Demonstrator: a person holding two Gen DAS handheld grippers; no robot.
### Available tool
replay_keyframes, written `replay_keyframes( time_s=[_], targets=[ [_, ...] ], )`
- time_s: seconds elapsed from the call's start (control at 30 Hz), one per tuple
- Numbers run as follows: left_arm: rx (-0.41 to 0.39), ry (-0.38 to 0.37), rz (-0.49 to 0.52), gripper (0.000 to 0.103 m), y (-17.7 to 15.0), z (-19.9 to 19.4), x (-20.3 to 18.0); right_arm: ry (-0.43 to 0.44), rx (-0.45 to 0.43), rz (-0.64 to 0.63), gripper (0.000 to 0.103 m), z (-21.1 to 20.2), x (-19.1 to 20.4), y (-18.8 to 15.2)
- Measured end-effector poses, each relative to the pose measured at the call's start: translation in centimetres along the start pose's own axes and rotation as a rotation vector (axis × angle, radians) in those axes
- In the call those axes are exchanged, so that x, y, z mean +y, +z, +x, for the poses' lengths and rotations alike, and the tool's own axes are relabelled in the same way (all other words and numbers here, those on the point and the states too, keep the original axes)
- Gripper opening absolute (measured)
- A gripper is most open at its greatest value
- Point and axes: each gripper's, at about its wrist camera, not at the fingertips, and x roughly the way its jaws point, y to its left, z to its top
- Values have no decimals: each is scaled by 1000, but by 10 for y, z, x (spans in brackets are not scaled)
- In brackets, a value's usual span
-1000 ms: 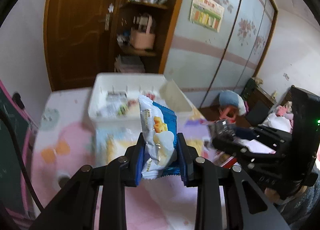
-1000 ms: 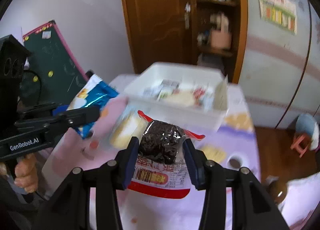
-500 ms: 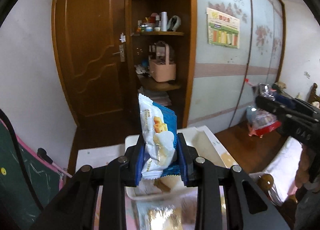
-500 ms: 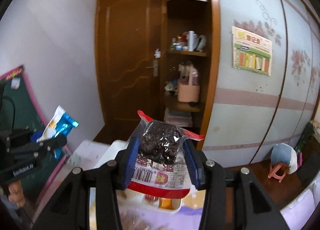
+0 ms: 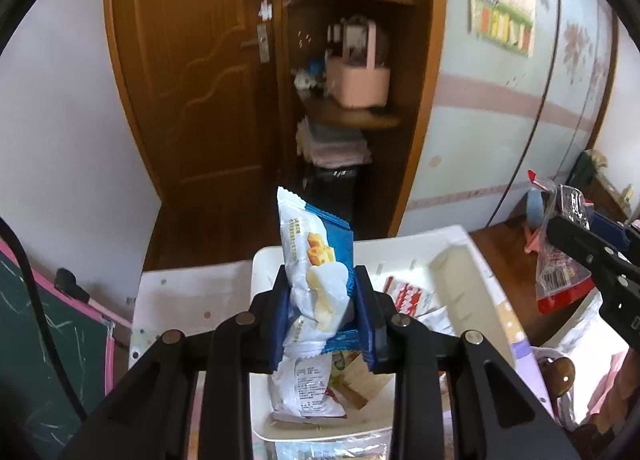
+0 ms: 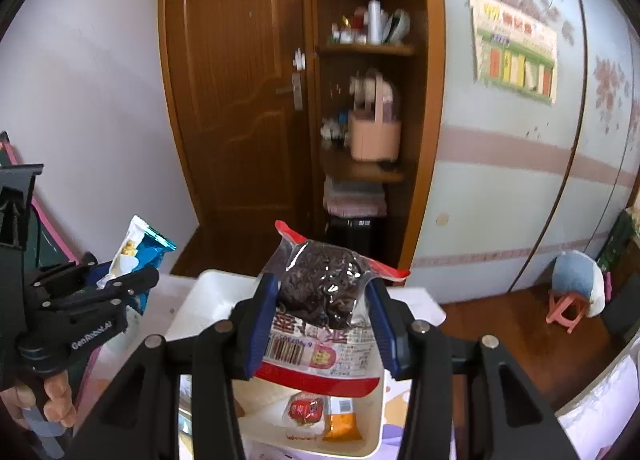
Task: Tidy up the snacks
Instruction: 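Carry both snacks over the white basket and open both tools to drop them, then withdraw both tools from the basket toward the remaining snacks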
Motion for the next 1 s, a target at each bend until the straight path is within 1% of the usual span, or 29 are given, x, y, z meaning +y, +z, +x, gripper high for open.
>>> replay_keyframes(
  time_s=[0.13,0.2,0.43,0.47,0.5,0.53,0.57,0.63,0.73,0.83,1.0],
  targets=[
    [39,17,0,28,-7,27,-1,-16,54,15,45,27,0,-10],
    [54,24,3,28,-11,37,-2,-7,82,28,45,39,-1,-14],
    [84,39,14,28,-16,56,-7,-21,120,14,46,56,6,-19],
    [87,47,14,33,-16,57,-8,-25,128,11,47,59,8,-19],
    [94,51,14,53,-16,59,-9,-28,134,9,47,61,9,-20],
    [107,58,12,67,-16,62,-11,-28,143,8,47,64,11,-20],
    [107,69,7,88,-17,63,-10,-27,149,8,48,65,12,-20],
    [86,77,-7,90,-19,60,-9,-15,165,12,47,67,15,-20],
    [93,65,-20,90,-21,57,-7,-41,169,6,48,64,18,-23],
    [99,68,-30,90,-22,52,-5,-46,165,-2,51,57,18,-23],
    [93,76,-40,90,-26,36,-1,-29,158,26,52,42,13,-21]
  ],
)
